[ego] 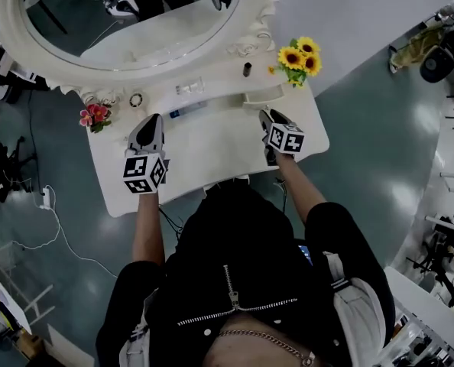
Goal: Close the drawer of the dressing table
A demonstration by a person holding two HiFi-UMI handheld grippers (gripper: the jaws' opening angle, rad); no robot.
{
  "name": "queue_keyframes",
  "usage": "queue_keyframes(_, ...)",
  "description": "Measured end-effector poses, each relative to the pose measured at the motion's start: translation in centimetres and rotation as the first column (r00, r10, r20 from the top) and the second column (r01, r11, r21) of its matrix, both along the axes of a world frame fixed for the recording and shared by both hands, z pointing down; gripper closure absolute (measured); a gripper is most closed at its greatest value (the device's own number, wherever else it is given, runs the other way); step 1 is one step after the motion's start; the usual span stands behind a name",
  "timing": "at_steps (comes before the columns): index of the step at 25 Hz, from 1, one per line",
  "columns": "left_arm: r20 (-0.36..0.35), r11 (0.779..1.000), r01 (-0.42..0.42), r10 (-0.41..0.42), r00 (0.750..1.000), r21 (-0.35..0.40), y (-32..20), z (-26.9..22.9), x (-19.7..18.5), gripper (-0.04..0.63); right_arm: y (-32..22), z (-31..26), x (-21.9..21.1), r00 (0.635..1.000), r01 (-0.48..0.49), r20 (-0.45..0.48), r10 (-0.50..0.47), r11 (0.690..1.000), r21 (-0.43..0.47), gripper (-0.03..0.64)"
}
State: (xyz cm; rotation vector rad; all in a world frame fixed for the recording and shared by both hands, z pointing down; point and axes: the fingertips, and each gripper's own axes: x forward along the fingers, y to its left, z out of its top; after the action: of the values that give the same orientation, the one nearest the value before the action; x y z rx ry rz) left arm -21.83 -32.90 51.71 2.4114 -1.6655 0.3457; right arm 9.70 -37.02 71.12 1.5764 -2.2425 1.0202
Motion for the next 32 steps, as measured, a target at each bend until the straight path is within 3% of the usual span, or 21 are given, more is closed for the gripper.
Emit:
queue_keyframes(5,0.017,0.999,0.027,-0.027,0.999,-0.017,0.3,0.3,-0.8,0.574,-1.0,3.1,1.3,0.998,-0.060,0.028,0.063,0.995,-0.082,0.460)
queue_keyframes(10,0.042,0.997,0.067,-0.065,0.997,-0.041,0.9,0.9,-2.2,0.574,-1.9,5.7,1.8,0.974,-0.114,0.178,0.143,0.980,-0.165,0.473)
queue_keyframes(14,0.050,0.995,0.086,-0.083,0.995,-0.055,0.9,1.4,-2.9,0.574,-2.5,5.8,1.7,0.953,-0.115,0.260,0.154,0.980,-0.160,0.499)
queue_keyframes(17,0.046,0.994,0.092,-0.090,0.995,-0.056,0.5,1.5,-3.0,0.574,-3.0,5.8,1.4,0.963,-0.093,0.237,0.129,0.983,-0.157,0.524)
queue_keyframes(32,0.033,0.994,0.092,-0.090,0.995,-0.058,-1.2,1.8,-2.4,0.574,-4.8,4.9,1.8,0.984,-0.028,0.168,0.052,0.990,-0.141,0.518)
